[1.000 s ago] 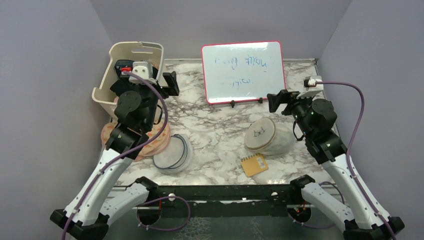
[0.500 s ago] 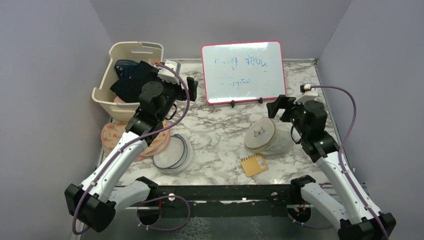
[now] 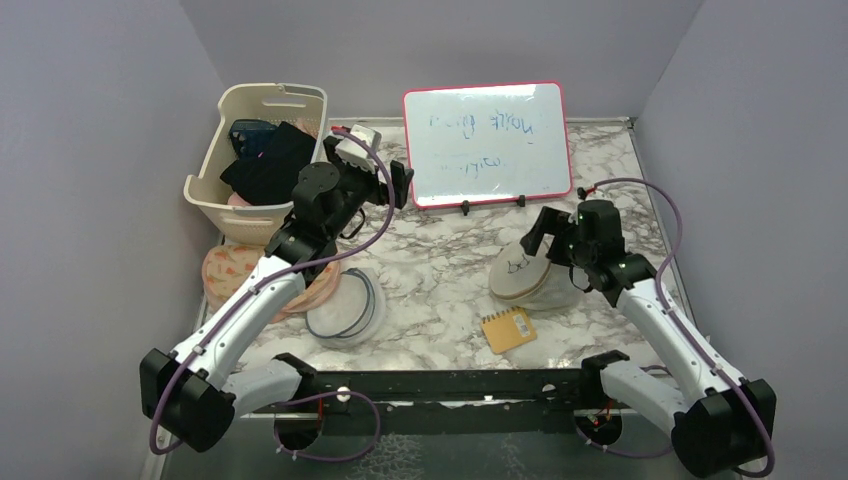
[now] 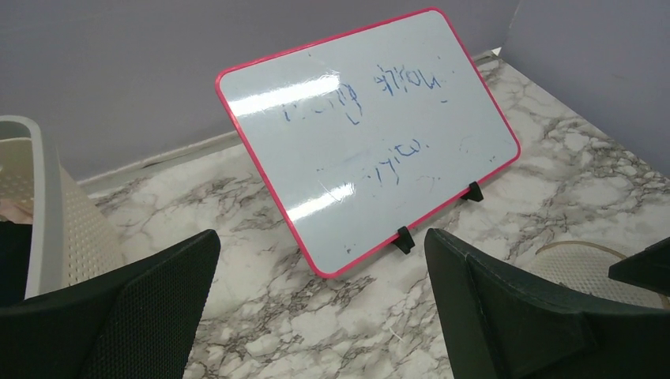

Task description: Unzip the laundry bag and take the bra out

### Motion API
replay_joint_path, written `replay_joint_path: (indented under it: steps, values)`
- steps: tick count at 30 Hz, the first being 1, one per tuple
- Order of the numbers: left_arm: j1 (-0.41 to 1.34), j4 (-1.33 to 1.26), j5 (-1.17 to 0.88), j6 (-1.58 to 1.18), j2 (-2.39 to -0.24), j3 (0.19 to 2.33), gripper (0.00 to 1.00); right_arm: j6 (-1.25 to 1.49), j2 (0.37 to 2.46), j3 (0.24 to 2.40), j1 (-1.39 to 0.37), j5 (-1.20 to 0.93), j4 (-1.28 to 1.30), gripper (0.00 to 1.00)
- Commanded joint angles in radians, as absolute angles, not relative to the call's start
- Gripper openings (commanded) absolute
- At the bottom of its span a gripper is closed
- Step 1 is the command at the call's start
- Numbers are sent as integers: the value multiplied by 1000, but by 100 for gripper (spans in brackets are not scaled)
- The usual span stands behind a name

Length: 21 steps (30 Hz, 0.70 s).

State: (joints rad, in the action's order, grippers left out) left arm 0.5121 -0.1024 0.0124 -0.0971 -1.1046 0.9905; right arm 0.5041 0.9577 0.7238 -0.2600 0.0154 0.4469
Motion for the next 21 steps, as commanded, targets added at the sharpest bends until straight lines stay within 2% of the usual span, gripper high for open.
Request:
replay_joint_path:
  steps: [1, 3, 6, 10, 15, 16, 21]
  values:
    - [517, -154, -44, -90, -1128, 985, 99, 577, 976, 698, -254, -38, 524, 93]
    - [518, -156, -51, -89, -1137, 987, 99, 577, 987, 685, -254, -40, 533, 86]
    - [519, -159, -52, -86, -1146, 986, 99, 578, 1002, 674, -254, -56, 537, 80]
    - [520, -160, -44, -78, -1149, 985, 99, 533, 1018, 656, -253, -129, 494, 64]
    - [520, -160, -31, -67, -1157, 984, 99, 447, 1042, 640, -253, -239, 401, 29]
    - [520, -158, -28, -65, -1158, 985, 99, 438, 1052, 643, -253, -270, 387, 25]
    - [520, -155, -11, -60, -1161, 984, 99, 393, 1111, 678, -284, -491, 292, 19]
